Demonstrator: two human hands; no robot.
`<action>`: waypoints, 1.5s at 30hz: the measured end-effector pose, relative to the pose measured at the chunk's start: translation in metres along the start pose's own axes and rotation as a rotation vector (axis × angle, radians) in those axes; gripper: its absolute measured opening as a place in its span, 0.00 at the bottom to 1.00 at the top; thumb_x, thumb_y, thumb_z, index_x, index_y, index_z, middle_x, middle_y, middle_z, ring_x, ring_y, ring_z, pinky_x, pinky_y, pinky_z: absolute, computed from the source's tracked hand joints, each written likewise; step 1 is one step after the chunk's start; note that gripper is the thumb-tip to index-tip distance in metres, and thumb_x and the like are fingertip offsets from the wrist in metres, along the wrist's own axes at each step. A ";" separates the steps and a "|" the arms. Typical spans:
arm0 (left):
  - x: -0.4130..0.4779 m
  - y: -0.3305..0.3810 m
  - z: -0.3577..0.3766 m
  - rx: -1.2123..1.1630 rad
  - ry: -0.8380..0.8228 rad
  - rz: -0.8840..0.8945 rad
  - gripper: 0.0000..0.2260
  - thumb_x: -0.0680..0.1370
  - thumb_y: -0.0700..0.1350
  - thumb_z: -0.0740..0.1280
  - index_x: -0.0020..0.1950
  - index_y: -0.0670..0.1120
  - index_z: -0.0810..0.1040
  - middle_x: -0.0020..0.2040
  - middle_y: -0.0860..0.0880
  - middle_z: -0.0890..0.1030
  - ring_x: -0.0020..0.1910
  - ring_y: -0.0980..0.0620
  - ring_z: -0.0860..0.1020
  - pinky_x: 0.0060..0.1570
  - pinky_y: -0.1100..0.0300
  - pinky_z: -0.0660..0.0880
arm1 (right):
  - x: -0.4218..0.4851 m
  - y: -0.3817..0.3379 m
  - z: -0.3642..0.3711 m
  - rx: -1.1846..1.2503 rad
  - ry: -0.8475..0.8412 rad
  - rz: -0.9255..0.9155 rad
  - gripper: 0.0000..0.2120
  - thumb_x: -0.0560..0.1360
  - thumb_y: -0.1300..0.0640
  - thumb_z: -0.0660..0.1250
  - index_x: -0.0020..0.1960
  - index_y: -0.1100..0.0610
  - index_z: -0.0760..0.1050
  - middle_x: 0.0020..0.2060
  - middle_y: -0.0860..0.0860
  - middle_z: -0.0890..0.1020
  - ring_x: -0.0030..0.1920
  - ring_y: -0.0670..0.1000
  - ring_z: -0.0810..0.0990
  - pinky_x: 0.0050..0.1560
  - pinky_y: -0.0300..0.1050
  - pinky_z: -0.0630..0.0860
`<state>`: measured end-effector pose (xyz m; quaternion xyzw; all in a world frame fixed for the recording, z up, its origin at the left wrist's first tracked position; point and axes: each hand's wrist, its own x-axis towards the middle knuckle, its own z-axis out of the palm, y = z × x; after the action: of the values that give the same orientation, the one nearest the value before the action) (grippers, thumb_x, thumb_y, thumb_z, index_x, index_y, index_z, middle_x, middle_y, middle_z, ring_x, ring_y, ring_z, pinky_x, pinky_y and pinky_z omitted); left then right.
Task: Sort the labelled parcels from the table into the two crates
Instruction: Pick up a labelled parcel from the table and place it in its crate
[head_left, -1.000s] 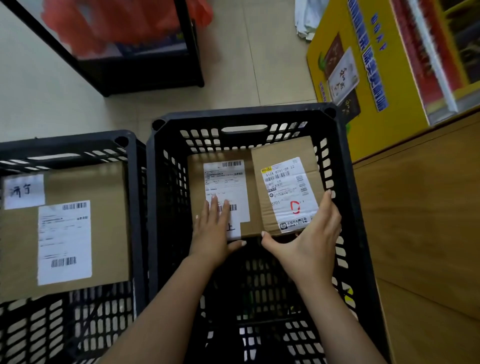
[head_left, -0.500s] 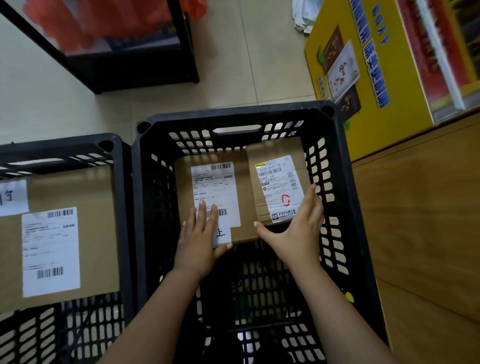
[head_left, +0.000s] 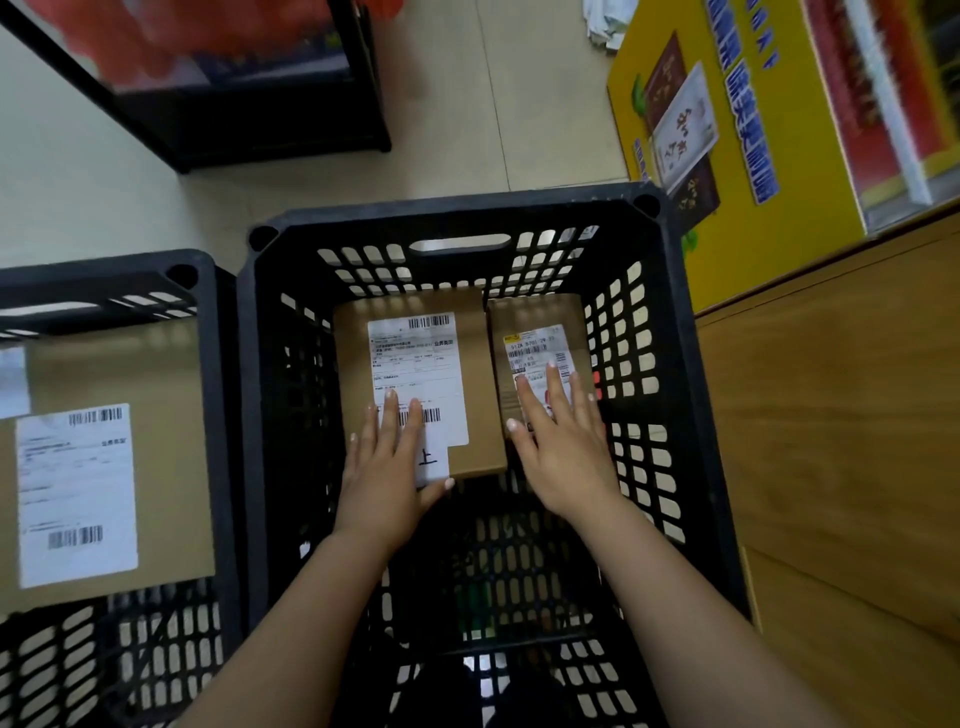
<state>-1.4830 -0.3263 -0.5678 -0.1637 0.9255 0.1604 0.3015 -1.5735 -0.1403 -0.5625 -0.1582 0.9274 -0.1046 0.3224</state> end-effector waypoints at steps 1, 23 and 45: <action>0.000 0.000 0.000 -0.008 0.004 0.002 0.42 0.77 0.64 0.60 0.78 0.52 0.35 0.77 0.49 0.30 0.76 0.47 0.32 0.74 0.50 0.38 | 0.004 0.001 0.003 0.003 -0.027 0.016 0.27 0.83 0.41 0.43 0.79 0.43 0.40 0.78 0.48 0.34 0.76 0.52 0.28 0.72 0.49 0.29; -0.076 0.038 -0.095 -0.184 0.321 0.106 0.25 0.77 0.49 0.67 0.73 0.46 0.68 0.64 0.46 0.74 0.64 0.46 0.71 0.63 0.52 0.68 | -0.070 -0.046 -0.107 -0.051 0.095 -0.200 0.24 0.77 0.52 0.67 0.71 0.54 0.66 0.67 0.49 0.71 0.67 0.52 0.69 0.70 0.46 0.61; -0.446 0.068 -0.179 -0.326 1.035 -0.436 0.20 0.72 0.43 0.72 0.63 0.45 0.76 0.56 0.47 0.78 0.56 0.46 0.75 0.56 0.50 0.73 | -0.332 -0.189 -0.226 -0.012 0.126 -0.967 0.24 0.76 0.51 0.70 0.69 0.53 0.70 0.64 0.48 0.73 0.65 0.50 0.69 0.68 0.46 0.67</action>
<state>-1.2599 -0.2439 -0.1448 -0.4516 0.8607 0.1344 -0.1930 -1.4266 -0.1746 -0.1452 -0.5662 0.7659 -0.2464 0.1792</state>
